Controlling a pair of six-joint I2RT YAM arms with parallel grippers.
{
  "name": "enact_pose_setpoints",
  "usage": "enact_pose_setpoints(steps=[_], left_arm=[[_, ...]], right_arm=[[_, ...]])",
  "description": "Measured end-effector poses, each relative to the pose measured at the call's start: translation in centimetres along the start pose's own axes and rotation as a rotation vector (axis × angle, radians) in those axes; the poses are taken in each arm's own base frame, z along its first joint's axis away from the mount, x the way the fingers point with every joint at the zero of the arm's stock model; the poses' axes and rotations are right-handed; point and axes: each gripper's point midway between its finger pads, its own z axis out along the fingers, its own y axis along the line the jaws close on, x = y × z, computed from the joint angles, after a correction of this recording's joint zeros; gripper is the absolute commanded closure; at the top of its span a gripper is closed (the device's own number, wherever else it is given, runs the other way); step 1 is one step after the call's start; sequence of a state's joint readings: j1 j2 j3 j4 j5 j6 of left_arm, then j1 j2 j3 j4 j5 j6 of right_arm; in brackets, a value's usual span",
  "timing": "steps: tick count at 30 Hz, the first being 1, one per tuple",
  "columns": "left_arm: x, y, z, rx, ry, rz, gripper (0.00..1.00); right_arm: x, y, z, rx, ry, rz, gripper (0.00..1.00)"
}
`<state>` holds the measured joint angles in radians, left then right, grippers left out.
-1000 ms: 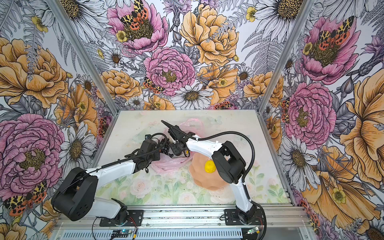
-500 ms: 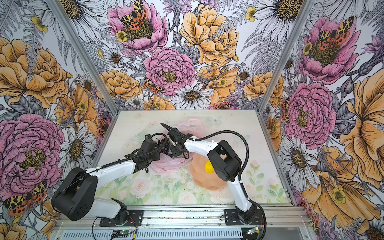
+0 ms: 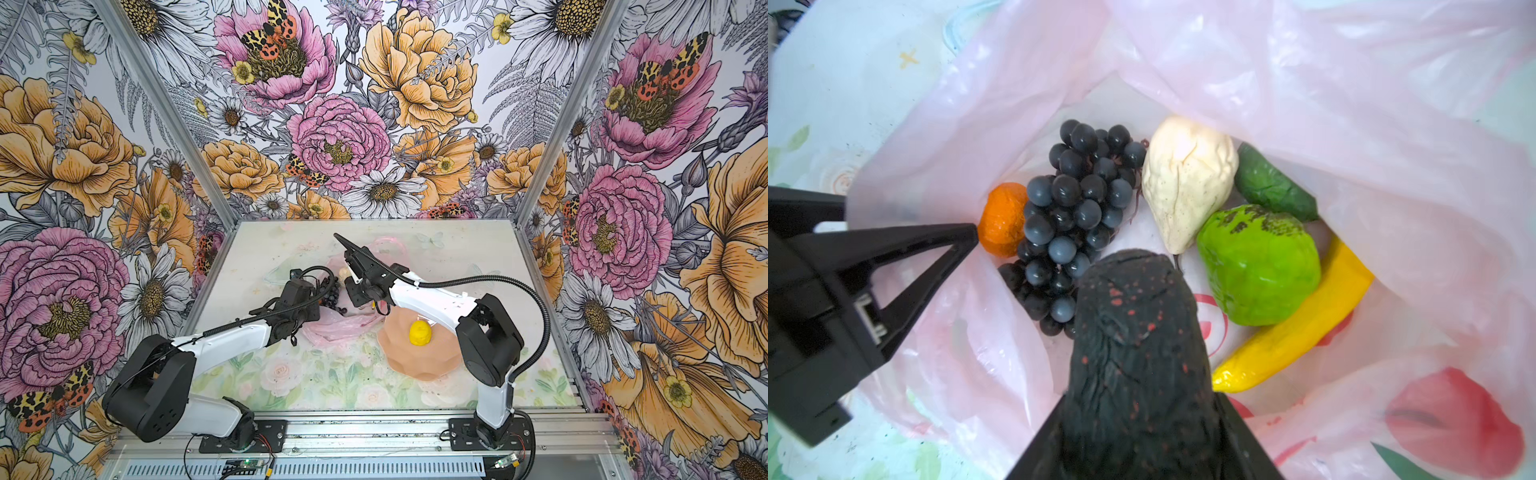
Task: Take the fake fruits out of the plastic bag
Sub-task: 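Carry the avocado with the right gripper into the pink bowl beside the lemon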
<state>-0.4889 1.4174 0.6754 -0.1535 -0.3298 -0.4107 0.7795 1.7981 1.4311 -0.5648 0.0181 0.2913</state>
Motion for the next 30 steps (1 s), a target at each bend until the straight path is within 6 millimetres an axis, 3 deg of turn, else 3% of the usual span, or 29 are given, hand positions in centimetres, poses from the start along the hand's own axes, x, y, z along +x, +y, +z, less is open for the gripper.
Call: enact_pose_setpoints(steps=[10, 13, 17, 25, 30], left_arm=[[0.1, -0.2, 0.0, 0.003, 0.0, 0.004, 0.71], [0.1, -0.3, -0.1, 0.006, 0.0, 0.006, 0.71], [0.1, -0.4, -0.1, 0.007, 0.001, 0.008, 0.71], [0.1, -0.3, -0.1, 0.001, -0.002, 0.009, 0.71], [0.1, -0.3, -0.1, 0.001, -0.003, 0.009, 0.71]], right_arm=[[3.1, -2.1, -6.1, 0.055, -0.052, 0.042, 0.66], [4.5, -3.5, -7.9, 0.079, -0.063, 0.076, 0.66], [6.8, -6.9, -9.6, 0.14, -0.058, 0.156, 0.66], [13.2, -13.7, -11.4, 0.268, -0.006, 0.374, 0.66], [16.3, -14.1, -10.4, 0.269, 0.065, 0.437, 0.67]])
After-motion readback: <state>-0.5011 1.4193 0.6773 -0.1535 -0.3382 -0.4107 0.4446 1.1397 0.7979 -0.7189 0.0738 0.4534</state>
